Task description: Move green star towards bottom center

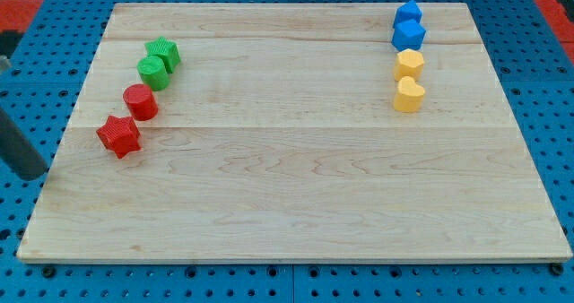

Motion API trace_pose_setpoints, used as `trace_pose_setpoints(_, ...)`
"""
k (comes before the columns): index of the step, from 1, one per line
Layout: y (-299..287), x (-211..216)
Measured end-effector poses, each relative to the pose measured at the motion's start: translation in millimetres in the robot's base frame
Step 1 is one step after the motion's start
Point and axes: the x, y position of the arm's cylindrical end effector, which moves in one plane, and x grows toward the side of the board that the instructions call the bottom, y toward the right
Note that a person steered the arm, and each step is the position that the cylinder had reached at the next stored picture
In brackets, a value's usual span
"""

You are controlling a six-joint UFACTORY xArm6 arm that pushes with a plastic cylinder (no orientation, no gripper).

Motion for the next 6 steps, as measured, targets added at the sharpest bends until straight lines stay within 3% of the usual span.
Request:
trace_pose_setpoints(2, 65.7, -171.6)
trace_pose_setpoints(3, 143.5, -218.0)
trace_pose_setpoints(5, 234.8, -237.2)
trace_pose_setpoints(6, 254.0, -212.4)
